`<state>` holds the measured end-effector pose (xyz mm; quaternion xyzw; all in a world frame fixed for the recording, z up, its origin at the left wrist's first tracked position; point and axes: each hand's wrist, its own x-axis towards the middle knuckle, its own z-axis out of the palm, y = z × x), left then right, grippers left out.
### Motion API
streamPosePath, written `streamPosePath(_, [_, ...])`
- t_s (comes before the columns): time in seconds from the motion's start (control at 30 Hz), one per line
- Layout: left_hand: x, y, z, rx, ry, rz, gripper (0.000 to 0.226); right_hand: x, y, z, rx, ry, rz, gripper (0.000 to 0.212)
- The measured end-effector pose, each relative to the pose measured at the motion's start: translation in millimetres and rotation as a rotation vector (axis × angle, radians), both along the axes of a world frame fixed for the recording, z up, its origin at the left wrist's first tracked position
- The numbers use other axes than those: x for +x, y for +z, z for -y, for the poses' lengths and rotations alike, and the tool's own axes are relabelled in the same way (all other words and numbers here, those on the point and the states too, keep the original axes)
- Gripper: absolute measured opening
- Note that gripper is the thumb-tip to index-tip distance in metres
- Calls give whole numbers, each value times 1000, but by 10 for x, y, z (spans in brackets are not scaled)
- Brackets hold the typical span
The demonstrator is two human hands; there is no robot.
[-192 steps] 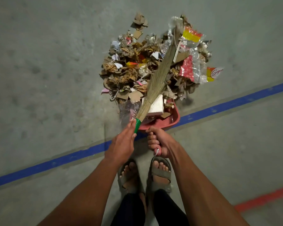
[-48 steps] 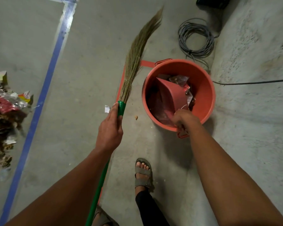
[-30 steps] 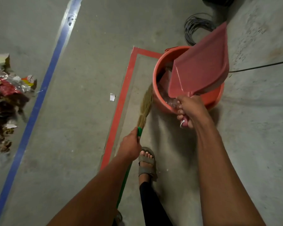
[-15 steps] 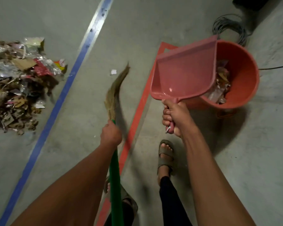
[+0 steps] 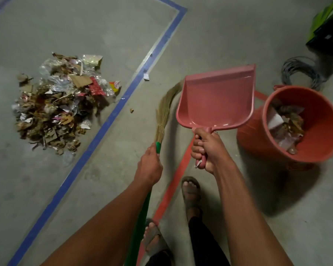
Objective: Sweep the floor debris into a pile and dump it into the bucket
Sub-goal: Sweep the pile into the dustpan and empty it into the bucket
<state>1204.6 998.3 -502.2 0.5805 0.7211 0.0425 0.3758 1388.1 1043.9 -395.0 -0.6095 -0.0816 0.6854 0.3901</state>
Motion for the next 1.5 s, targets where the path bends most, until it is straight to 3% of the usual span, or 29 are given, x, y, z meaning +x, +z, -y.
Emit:
streamPosePath(0.3, [-97,-501,-1367,-4,58,21,39,-650,-534,-706,-70,-38,-217,34])
streamPosePath(0.37, [-173,-752,-1662,-73,133,80,23,-798,-720,-899,-96,-29,-251,33])
streamPosePath(0.47, [-271,-1080,-2038,-182,467,313,5,-971,-968,-1139,-114,9,-277,33])
streamPosePath(0.57, [-387,-1291,-2353,-197,612,273,8,-1080,-1188,-1384,-136,36,-269,32])
streamPosePath(0.7, [-641,-1480,-2547,-118,660,131,55,-1196,-1408,-1699,-171,67,-247,31])
streamPosePath(0.8, [-792,-1590,-2500,-29,633,-17,53,-1280,-1490,-1822,-192,94,-256,31])
streamPosePath(1.03, [-920,-1577,-1986,38,460,28,53,-1461,-1654,-1949,-216,157,-213,33])
streamPosePath(1.27, [-1140,-2071,-1387,-209,130,-104,64,-1662,-1787,-1894,-200,189,-163,34])
streamPosePath(1.5, [-1713,-1987,-1114,-224,281,-217,72,-1909,-1727,-1511,-219,304,-145,31])
